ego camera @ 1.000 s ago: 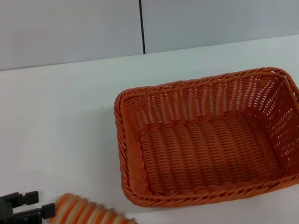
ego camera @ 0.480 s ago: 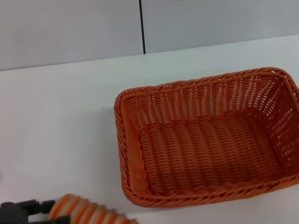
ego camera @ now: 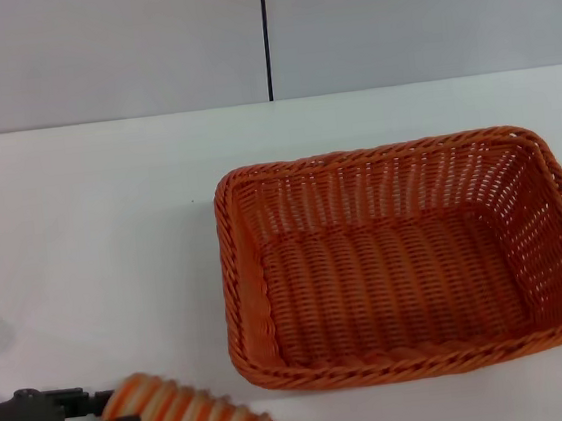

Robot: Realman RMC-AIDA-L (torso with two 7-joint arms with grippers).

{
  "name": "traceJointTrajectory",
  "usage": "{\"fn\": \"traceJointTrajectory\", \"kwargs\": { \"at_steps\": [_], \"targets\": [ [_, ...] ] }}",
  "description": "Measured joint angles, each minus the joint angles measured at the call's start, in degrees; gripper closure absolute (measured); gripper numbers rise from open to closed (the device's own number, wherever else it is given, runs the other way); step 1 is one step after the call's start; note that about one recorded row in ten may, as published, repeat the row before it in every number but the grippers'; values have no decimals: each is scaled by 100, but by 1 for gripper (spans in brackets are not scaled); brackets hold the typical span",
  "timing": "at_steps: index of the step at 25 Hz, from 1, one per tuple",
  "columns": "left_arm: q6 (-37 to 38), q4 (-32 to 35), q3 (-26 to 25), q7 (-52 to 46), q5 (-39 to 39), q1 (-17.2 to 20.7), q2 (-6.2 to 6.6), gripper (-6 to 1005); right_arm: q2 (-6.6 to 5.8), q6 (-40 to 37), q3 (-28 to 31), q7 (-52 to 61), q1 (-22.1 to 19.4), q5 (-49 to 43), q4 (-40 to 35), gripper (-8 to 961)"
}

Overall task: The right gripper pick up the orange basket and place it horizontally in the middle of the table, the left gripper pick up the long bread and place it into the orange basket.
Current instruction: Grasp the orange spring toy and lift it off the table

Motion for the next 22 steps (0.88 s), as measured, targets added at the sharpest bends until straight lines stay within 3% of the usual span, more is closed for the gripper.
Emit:
{"fn": "traceJointTrajectory", "kwargs": {
  "at_steps": [9,13,17,20,22],
  "targets": [
    [130,32,-155,264,-19,44,5,463,-8,1,14,-22,-1,-64,88,228],
    [158,72,-248,288,-31,35,12,589,-9,8,58,-60,-23,-64,167,228],
    [203,81,-309,281,-56,-3,10,619,-9,14,59,-66,-28,-63,206,228],
    [400,148,-498,239,-159,-27,65,641,-12,35,62,-69,-28,-64,240,228],
    [626,231,-776,223,-265,-57,167,658,-12,48,67,-70,-26,-64,248,228]
  ]
}}
